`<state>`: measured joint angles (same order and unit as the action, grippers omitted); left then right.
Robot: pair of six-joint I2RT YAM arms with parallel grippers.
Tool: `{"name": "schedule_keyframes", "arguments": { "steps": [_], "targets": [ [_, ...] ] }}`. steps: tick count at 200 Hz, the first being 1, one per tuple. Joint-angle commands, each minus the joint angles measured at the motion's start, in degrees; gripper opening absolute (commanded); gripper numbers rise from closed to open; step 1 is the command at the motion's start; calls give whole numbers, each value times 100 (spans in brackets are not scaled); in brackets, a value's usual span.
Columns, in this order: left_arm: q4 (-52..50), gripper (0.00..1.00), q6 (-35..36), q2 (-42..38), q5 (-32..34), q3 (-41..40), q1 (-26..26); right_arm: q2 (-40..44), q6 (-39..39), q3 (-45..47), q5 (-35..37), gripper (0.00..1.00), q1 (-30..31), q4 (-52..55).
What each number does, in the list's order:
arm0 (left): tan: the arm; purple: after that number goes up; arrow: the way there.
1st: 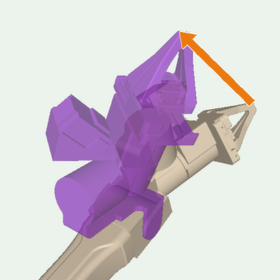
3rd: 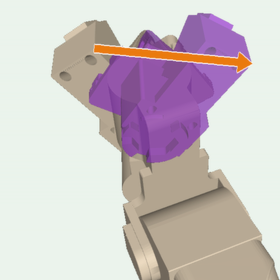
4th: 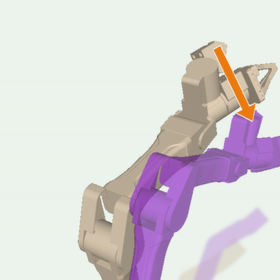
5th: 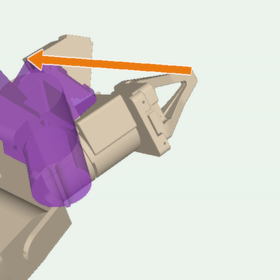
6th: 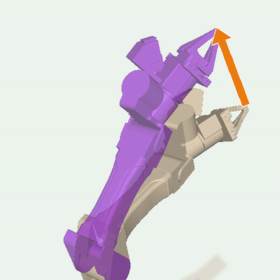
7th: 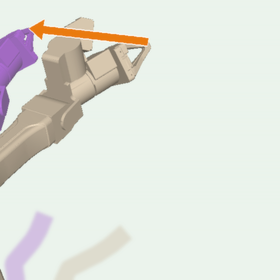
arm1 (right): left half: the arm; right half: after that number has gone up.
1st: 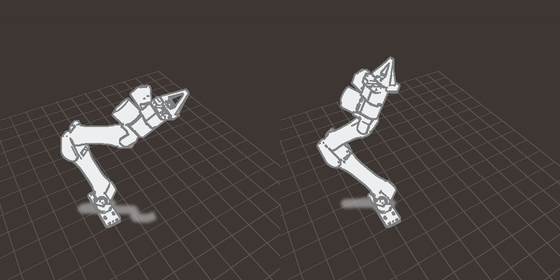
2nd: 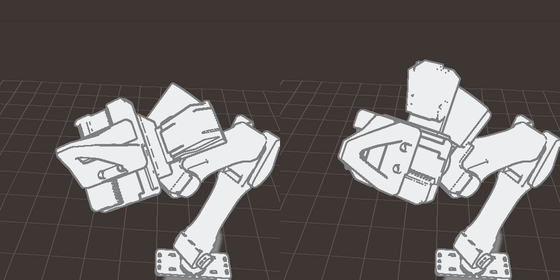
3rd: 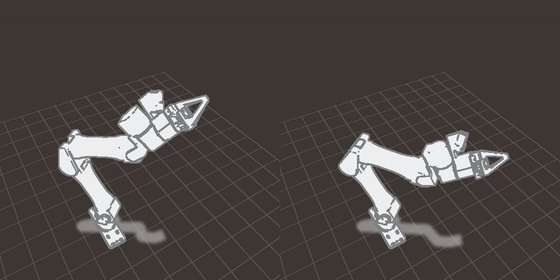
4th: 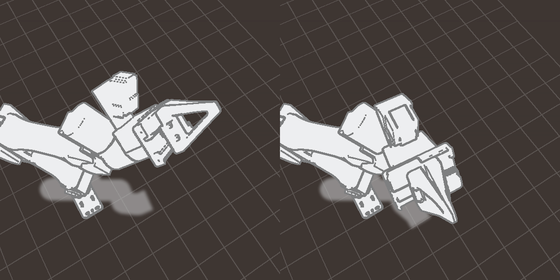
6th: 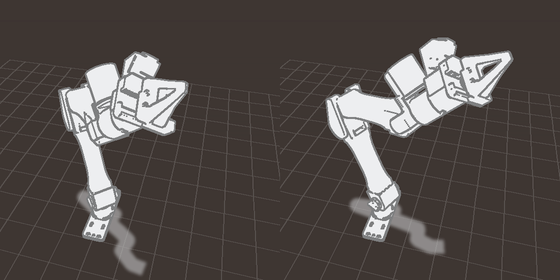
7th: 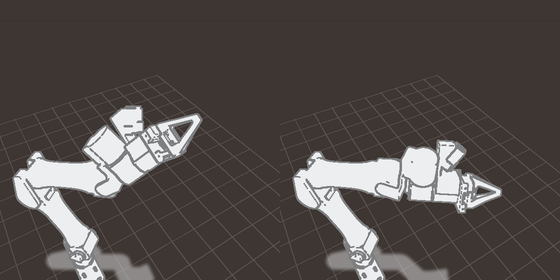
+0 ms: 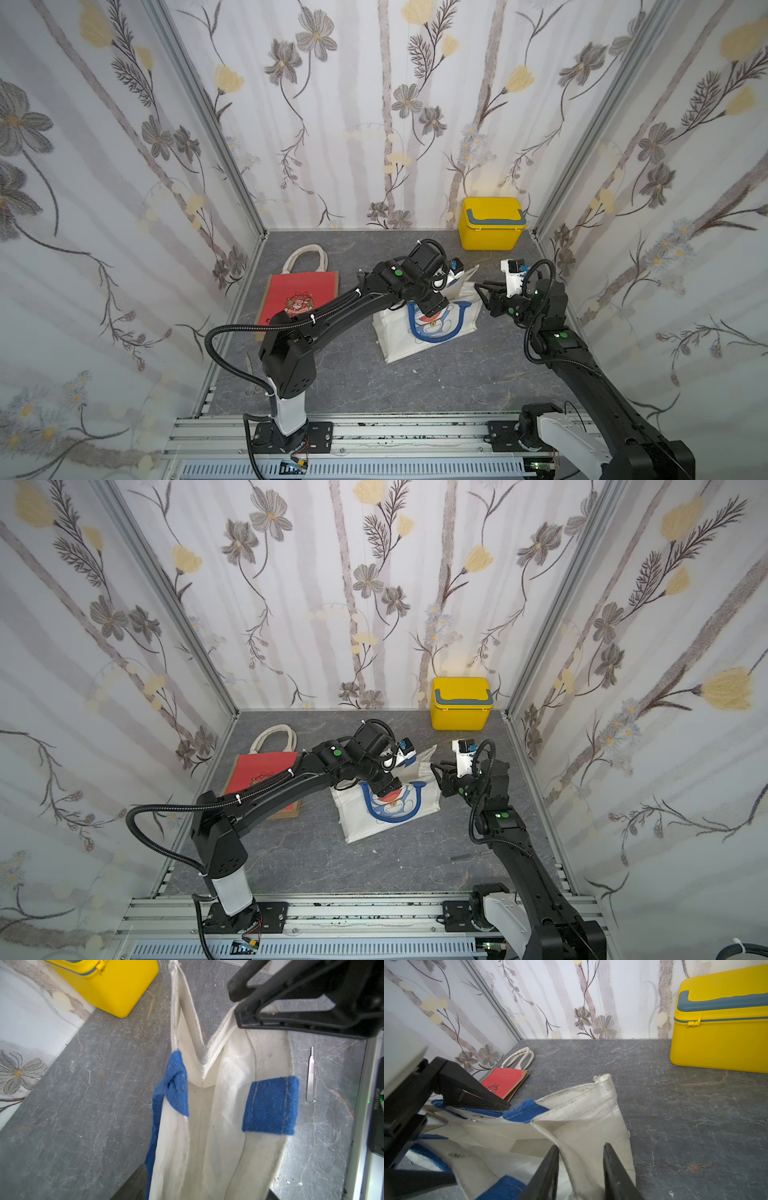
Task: Put away the canvas bag
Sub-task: Press the canvas bag at the center of the board.
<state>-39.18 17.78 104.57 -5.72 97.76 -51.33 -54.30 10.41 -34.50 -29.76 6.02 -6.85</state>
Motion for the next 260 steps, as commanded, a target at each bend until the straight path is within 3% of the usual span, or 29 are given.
{"name": "schedule_keyframes", "arguments": {
  "steps": [1, 18, 55, 73, 85, 134, 164, 183, 204, 233, 247, 260],
  "targets": [
    [299, 56, -14, 62, 275, 95, 14, 182, 108, 91, -332, 44, 4, -542],
    [308, 39, -55, 82, 251, 158, 9, 292, 83, 157, -450, 50, -2, -708],
    [275, 22, 42, 6, 169, 128, 37, 243, -268, 267, -1182, 65, -40, -1194],
    [206, 12, 141, -105, 106, 46, 84, 278, -454, 449, -1262, 64, -42, -1678],
    [75, 0, 258, -181, -207, 33, 167, 289, -643, 599, -1537, 53, -48, -1998],
    [123, 0, 1025, -637, -669, -444, 306, 85, -1138, 1148, -2253, 52, -41, -3105],
    [-125, 0, 1306, -740, -889, -522, 545, -102, -1152, 1247, -2554, 64, -26, -3303],
    [-26, 0, 1393, -869, -939, -705, 690, -193, -1231, 1310, -2597, 66, 62, -3407],
    [143, 0, 1446, -986, -1053, -872, 730, -340, -1500, 1321, -2487, 59, 288, -3409],
    [382, 6, 1450, -1089, -1054, -1030, 764, -627, -1994, 1152, -1801, 49, 696, -3125],
    [387, 12, 1385, -1070, -1059, -1022, 781, -707, -2045, 1100, -1456, 39, 820, -3152],
    [410, 29, 1265, -1046, -1028, -1009, 783, -739, -2043, 1048, -1034, 25, 913, -3074]
  ]
}}
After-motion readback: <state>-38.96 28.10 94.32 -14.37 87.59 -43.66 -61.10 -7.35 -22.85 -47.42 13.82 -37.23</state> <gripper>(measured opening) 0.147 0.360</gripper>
